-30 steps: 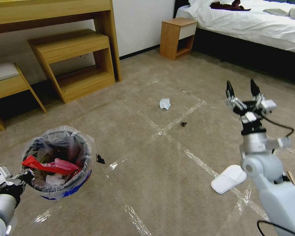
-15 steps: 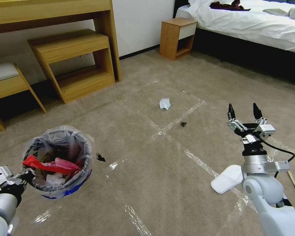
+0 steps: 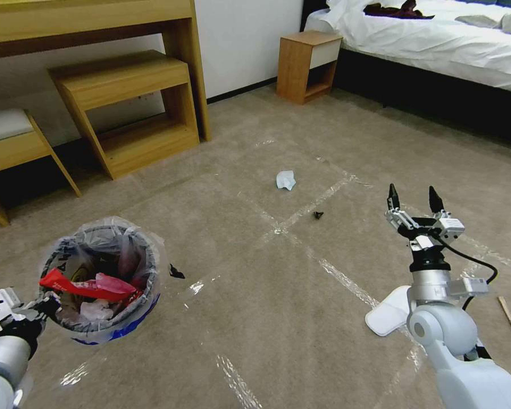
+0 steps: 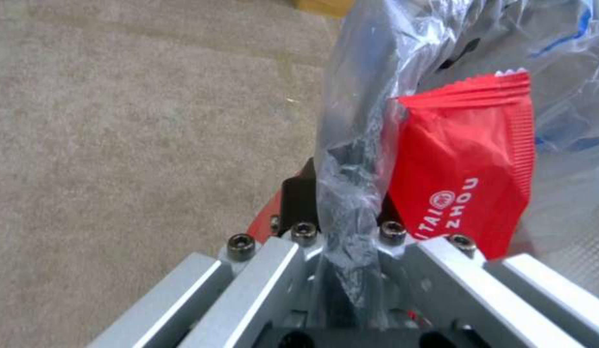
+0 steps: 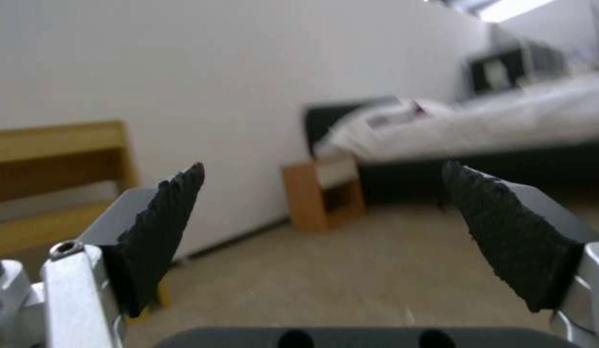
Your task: Pick up the trash bin and place the garbage on the floor into it.
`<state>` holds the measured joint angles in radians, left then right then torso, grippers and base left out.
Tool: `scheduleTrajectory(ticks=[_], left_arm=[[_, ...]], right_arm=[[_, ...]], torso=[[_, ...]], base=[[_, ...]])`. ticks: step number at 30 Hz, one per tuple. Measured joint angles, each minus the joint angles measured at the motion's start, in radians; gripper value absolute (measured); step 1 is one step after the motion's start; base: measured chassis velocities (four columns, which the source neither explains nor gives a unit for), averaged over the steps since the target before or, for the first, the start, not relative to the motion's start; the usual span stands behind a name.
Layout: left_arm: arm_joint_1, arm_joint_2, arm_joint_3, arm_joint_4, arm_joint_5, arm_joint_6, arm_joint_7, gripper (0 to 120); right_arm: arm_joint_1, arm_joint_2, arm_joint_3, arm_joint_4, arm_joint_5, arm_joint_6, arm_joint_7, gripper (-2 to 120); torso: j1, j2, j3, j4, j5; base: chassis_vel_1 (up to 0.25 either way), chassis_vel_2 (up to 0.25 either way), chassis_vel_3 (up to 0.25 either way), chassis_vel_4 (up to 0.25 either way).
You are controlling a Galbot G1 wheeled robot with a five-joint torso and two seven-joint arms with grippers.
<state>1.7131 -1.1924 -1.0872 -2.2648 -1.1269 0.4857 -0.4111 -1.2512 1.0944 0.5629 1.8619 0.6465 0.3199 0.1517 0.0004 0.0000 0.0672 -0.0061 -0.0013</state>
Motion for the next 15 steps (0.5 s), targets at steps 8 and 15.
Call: scheduleTrajectory(ticks=[8, 15], left_arm=[[0.003, -0.003, 0.002, 0.000, 0.000, -0.001, 0.000, 1], [0.004, -0.008, 0.003, 0.004, 0.002, -0.004, -0.001, 1]], right_arm=[[0.075, 0.007, -0.017, -0.169, 0.224, -0.192, 0.268, 96], [0.129, 0.027, -0.038, -0.380, 0.311, -0.275, 0.412, 99]], torso=[[0.000, 0.000, 0.000, 0.0001, 0.0000], [0.000, 0.000, 0.000, -0.0001, 0.0001]], base=[[0.000, 0.000, 0.000, 0.000], [0.000, 0.000, 0.000, 0.000]])
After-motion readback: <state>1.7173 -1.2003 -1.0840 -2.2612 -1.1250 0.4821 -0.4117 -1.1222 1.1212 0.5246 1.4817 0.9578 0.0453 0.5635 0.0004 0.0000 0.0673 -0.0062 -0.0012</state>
